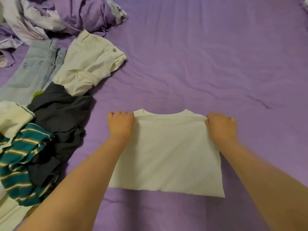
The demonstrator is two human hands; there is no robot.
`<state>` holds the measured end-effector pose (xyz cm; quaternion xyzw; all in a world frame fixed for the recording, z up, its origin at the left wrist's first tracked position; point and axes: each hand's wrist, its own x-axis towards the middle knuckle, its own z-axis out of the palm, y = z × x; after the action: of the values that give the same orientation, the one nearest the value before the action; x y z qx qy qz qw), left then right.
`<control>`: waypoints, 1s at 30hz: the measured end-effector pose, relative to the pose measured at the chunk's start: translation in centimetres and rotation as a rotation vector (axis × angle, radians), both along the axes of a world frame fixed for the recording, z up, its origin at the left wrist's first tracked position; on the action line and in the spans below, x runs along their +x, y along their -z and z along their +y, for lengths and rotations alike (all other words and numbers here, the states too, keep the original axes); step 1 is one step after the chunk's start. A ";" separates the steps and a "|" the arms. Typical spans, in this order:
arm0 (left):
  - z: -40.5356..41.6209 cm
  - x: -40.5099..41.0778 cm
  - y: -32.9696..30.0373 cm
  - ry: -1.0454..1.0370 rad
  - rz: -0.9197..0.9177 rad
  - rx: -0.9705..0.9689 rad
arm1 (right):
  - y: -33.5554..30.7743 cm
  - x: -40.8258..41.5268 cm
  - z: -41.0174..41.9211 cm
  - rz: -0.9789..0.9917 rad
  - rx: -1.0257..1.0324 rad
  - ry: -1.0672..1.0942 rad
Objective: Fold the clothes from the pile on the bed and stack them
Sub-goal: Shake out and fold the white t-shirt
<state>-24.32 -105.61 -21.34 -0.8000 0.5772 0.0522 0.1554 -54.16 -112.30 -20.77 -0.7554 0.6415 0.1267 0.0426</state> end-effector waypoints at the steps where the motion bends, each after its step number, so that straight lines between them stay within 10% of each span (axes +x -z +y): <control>1: -0.2 0.2 0.2 -0.029 -0.001 -0.021 | 0.4 0.0 -0.2 -0.007 -0.004 0.010; 11: -0.7 -0.9 2.0 -0.136 0.045 -0.217 | 2.7 -0.5 0.0 -0.283 -0.037 0.122; 15: 2.0 -7.2 2.6 0.291 0.221 -0.323 | 2.9 -1.2 2.5 -0.410 0.028 0.300; 30: 4.3 -14.3 4.6 0.267 0.526 0.049 | 1.7 -1.4 10.7 -0.916 0.269 0.557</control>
<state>-38.64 -101.31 -25.97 -0.6721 0.6962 0.2509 0.0250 -55.58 -101.64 -22.44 -0.5230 0.7111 -0.1498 0.4453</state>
